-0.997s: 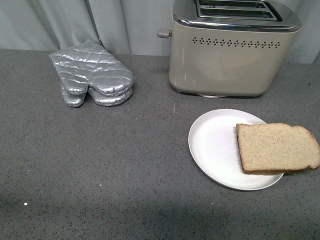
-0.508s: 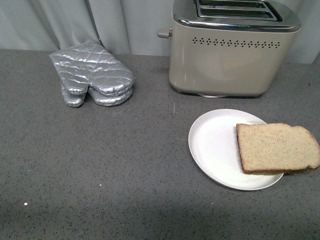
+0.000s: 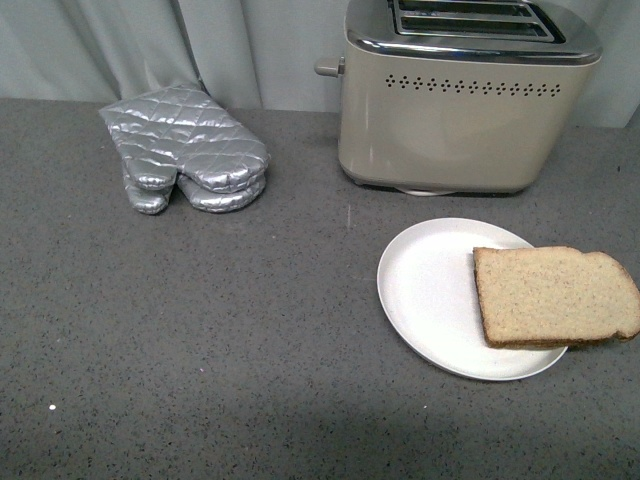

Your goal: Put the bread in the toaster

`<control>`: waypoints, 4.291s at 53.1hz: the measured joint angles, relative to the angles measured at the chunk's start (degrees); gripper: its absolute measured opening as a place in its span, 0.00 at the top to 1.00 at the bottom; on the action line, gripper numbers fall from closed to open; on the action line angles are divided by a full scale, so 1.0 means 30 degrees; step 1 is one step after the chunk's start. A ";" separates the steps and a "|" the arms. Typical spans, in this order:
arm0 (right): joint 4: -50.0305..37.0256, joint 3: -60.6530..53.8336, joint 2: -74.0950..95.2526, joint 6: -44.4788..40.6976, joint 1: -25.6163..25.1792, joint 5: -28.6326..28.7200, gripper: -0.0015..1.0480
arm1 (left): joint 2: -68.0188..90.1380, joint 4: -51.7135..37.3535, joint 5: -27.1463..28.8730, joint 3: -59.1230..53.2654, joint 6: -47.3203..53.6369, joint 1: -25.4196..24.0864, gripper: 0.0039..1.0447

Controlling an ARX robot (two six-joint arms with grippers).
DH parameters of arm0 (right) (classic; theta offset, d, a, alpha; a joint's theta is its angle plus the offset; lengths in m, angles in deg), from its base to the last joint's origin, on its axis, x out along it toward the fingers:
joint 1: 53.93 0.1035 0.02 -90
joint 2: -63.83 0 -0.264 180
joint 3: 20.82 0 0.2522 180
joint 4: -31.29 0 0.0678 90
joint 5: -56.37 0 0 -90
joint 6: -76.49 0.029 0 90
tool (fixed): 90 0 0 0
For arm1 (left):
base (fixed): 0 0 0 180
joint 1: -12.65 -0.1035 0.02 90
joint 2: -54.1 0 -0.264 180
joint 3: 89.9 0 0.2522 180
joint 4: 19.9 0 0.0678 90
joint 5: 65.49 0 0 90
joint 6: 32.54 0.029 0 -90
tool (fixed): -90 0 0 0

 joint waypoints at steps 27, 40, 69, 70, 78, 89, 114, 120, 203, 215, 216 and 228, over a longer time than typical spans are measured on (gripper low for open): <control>-0.1231 0.0707 0.5486 -0.2871 -0.0583 -0.0117 0.09 | -0.0124 0.0073 0.0000 0.0000 -0.0007 0.0000 0.08; -0.8080 0.4131 1.9394 -0.2973 -0.3155 0.3563 0.09 | -0.0124 0.0073 0.0007 0.0000 0.0036 0.0000 0.06; -0.3738 1.2852 3.5394 -0.2543 -0.4685 0.8947 0.09 | -0.0124 0.0073 0.0000 0.0000 0.0044 0.0000 0.06; -0.3723 1.2998 3.5700 -0.2455 -0.4707 0.9129 0.09 | -0.0124 0.0073 0.0000 0.0000 0.0036 0.0000 0.06; -0.3410 1.3923 3.7441 -0.1734 -0.4707 0.9690 0.09 | -0.0124 0.0073 0.0000 0.0000 0.0036 0.0000 0.06; -0.4277 1.4520 3.9058 -0.0109 -0.4065 1.0178 0.09 | -0.0124 0.0073 0.0000 0.0000 0.0036 0.0000 0.06; -0.4699 1.5344 4.0129 0.3213 -0.2907 0.9996 0.66 | -0.0124 0.0073 0.0000 0.0000 0.0044 0.0000 0.06; -0.4051 1.5358 3.9583 0.3410 -0.2914 1.0076 0.82 | -0.0124 0.0073 0.0000 0.0000 0.0044 0.0000 0.06; 0.5770 2.6935 3.4505 2.8021 0.6237 -0.7366 0.98 | -0.0124 0.0073 0.0000 0.0000 0.0044 0.0000 0.06; 0.6717 2.8800 3.6370 2.8465 0.6251 -0.7650 0.98 | -0.0124 0.0073 0.0000 0.0000 0.0044 0.0000 0.06; 0.6907 2.9004 3.6552 2.8494 0.6237 -0.7650 0.98 | -0.0124 0.0073 0.0000 0.0000 0.0044 0.0000 0.06; 0.8298 3.0221 3.7856 2.8829 0.6098 -0.7344 0.98 | -0.0124 0.0073 0.0000 0.0000 0.0044 0.0000 0.06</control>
